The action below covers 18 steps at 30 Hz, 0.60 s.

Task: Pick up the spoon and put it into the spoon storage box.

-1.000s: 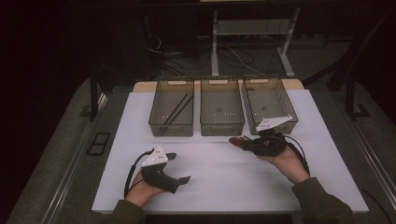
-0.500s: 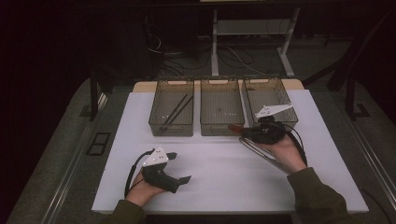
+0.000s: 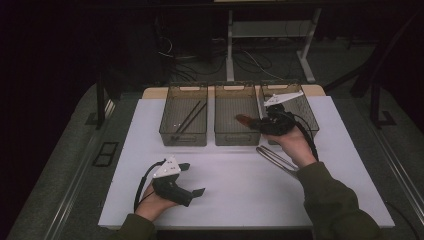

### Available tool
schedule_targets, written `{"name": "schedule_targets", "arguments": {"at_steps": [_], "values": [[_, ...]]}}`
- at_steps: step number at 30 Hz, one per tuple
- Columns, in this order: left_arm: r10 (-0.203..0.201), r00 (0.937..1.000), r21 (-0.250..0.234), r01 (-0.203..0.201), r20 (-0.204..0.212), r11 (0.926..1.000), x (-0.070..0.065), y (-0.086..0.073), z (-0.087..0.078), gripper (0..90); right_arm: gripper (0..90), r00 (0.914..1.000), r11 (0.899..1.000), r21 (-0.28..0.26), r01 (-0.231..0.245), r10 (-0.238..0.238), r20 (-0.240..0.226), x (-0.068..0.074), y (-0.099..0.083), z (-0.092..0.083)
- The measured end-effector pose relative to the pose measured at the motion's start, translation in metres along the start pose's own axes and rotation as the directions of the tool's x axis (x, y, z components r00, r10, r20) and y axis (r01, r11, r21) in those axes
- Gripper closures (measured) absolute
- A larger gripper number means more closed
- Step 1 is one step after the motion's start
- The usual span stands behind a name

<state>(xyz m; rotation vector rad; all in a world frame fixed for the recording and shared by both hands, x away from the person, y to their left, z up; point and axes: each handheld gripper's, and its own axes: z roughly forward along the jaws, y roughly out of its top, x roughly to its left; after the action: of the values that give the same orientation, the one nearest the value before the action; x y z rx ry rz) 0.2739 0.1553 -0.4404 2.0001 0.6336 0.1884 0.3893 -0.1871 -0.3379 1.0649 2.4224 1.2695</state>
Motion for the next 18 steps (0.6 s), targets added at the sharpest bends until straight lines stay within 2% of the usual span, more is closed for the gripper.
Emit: {"name": "schedule_targets", "arguments": {"at_steps": [7, 18], "values": [[0.002, 1.0, 0.001, -0.002, 0.007, 1.0, 0.0, 0.001, 0.001, 0.0, 80.5, 0.9998, 0.999, -0.026, -0.018, 0.019, 0.011, -0.006, 0.023, 0.013], [0.008, 0.9999, -0.001, -0.008, 0.013, 1.0, -0.003, 0.001, 0.004, 0.0, 80.5, 0.9987, 0.998, -0.039, -0.05, 0.051, 0.012, -0.021, 0.046, 0.053]]}}
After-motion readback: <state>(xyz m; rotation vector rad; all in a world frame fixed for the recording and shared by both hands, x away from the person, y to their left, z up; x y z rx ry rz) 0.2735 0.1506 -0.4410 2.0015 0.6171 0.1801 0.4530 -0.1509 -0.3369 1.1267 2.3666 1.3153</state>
